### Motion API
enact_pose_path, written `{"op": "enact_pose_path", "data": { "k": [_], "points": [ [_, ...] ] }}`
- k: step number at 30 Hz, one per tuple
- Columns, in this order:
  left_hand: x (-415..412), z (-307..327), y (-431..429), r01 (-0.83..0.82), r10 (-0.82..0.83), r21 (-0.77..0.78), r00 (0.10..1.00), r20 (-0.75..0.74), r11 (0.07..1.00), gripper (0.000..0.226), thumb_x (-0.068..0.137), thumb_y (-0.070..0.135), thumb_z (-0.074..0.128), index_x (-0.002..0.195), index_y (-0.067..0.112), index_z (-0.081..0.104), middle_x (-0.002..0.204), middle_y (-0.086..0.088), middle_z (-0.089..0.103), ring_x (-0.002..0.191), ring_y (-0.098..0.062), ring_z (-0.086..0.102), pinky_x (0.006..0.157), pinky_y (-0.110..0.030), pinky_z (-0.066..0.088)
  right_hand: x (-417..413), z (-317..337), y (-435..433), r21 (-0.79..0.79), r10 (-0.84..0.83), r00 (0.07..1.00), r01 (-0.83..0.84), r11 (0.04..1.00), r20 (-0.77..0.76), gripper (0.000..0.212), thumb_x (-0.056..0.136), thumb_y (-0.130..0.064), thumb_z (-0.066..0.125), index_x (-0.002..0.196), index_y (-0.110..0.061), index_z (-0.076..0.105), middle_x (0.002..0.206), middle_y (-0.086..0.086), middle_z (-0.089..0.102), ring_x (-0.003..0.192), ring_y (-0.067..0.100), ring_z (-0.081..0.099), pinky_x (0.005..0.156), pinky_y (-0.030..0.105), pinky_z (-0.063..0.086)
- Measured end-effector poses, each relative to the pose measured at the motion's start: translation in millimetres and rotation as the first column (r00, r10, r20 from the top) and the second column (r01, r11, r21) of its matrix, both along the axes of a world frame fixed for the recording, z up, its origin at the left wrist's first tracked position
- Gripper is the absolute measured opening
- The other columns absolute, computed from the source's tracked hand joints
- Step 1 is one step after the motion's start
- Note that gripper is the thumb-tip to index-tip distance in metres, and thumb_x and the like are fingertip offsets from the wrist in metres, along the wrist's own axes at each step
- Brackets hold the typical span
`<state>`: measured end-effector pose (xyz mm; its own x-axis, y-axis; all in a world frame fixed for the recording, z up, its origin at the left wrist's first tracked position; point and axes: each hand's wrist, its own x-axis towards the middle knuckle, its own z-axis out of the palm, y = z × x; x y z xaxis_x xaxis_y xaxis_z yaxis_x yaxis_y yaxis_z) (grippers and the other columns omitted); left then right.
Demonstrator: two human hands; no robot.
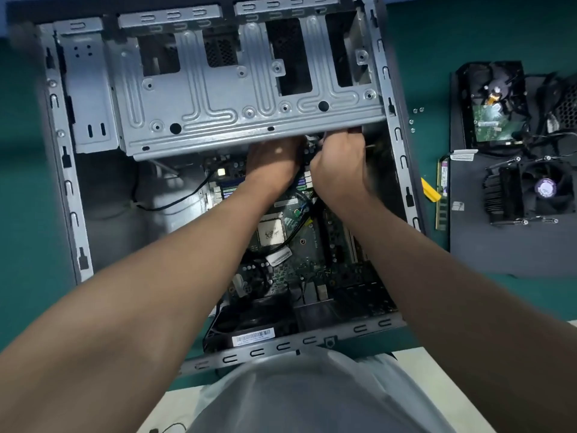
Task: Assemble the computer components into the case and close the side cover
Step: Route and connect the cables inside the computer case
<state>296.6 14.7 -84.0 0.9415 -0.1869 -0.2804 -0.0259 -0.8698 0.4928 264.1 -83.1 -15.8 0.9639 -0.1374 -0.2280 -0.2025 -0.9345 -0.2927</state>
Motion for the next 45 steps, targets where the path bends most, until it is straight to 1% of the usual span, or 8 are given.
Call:
{"op": "enact_pose_path", "data": {
  "k": [5,8,13,20,26,33,41,45],
  "points": [
    [5,-1,1,-0.043,0.04,-0.047,0.998,-0.054,0.998,0.024,0.097,0.035,0.045,0.111,0.027,0.063,0.114,-0.003,0.065,0.1,-0.029,0.06,0.075,-0.03,0.042,10,-5,2,-0.197,0.112,0.988,-0.131,0.972,-0.101,0.023,0.096,-0.011,0.041,0.105,-0.002,0.06,0.108,0.015,0.059,0.103,0.029,0.055,0.077,0.028,0.035],
    [6,-3,-1,-0.083,0.079,-0.053,0.995,-0.067,0.995,0.021,0.097,0.035,0.045,0.105,0.025,0.062,0.104,-0.002,0.065,0.092,-0.028,0.061,0.068,-0.03,0.041,11,-4,1,-0.279,0.164,0.977,-0.196,0.94,-0.136,0.025,0.096,-0.012,0.039,0.107,-0.003,0.06,0.111,0.016,0.059,0.106,0.03,0.054,0.084,0.031,0.04],
    [5,-6,0,-0.099,0.093,-0.089,0.993,-0.074,0.991,0.025,0.097,0.04,0.046,0.107,0.024,0.061,0.11,-0.002,0.065,0.096,-0.027,0.06,0.079,-0.033,0.049,13,-1,0,-0.28,0.173,0.967,-0.222,0.934,-0.188,0.025,0.097,-0.013,0.037,0.107,0.0,0.057,0.109,0.017,0.058,0.102,0.031,0.056,0.084,0.032,0.043],
    [4,-7,7,-0.08,0.066,-0.171,0.994,-0.086,0.982,0.016,0.095,0.039,0.049,0.095,0.027,0.058,0.085,0.009,0.053,0.072,-0.019,0.05,0.058,-0.023,0.033,17,0,1,-0.379,0.277,0.91,-0.384,0.842,-0.307,0.034,0.096,-0.006,0.036,0.118,0.0,0.061,0.126,0.019,0.054,0.12,0.037,0.047,0.097,0.04,0.039],
    [6,-8,6,-0.11,0.093,-0.141,0.988,-0.119,0.984,0.01,0.096,0.035,0.049,0.091,0.027,0.053,0.078,0.009,0.046,0.059,-0.011,0.04,0.049,-0.019,0.024,18,-2,-1,-0.496,0.388,0.843,-0.534,0.685,-0.372,0.03,0.093,-0.003,0.043,0.111,-0.004,0.067,0.117,0.013,0.058,0.116,0.036,0.051,0.094,0.04,0.04],
    [5,-7,6,-0.186,0.159,-0.197,0.977,-0.145,0.963,0.029,0.095,0.034,0.047,0.066,0.032,0.039,0.066,0.014,0.043,0.058,-0.004,0.041,0.048,-0.02,0.023,22,-1,-3,-0.437,0.404,0.836,-0.542,0.718,-0.372,0.03,0.096,-0.006,0.04,0.115,-0.003,0.063,0.12,0.019,0.059,0.116,0.037,0.051,0.09,0.037,0.043],
    [5,-10,7,-0.14,0.122,-0.199,0.987,-0.101,0.97,0.02,0.093,0.03,0.046,0.073,0.029,0.043,0.066,0.013,0.042,0.058,-0.003,0.039,0.049,-0.019,0.023,23,2,-3,-0.45,0.454,0.804,-0.592,0.668,-0.384,0.03,0.096,-0.005,0.041,0.116,0.0,0.063,0.12,0.019,0.059,0.117,0.037,0.051,0.094,0.042,0.044],
    [6,-11,7,-0.125,0.111,-0.23,0.991,-0.073,0.965,0.011,0.093,0.03,0.046,0.082,0.03,0.046,0.069,0.018,0.039,0.061,0.0,0.036,0.052,-0.016,0.023,28,-2,-1,-0.471,0.431,0.842,-0.54,0.698,-0.326,0.035,0.097,-0.004,0.038,0.129,0.001,0.052,0.139,0.024,0.044,0.129,0.039,0.039,0.103,0.048,0.036]
  ]
}}
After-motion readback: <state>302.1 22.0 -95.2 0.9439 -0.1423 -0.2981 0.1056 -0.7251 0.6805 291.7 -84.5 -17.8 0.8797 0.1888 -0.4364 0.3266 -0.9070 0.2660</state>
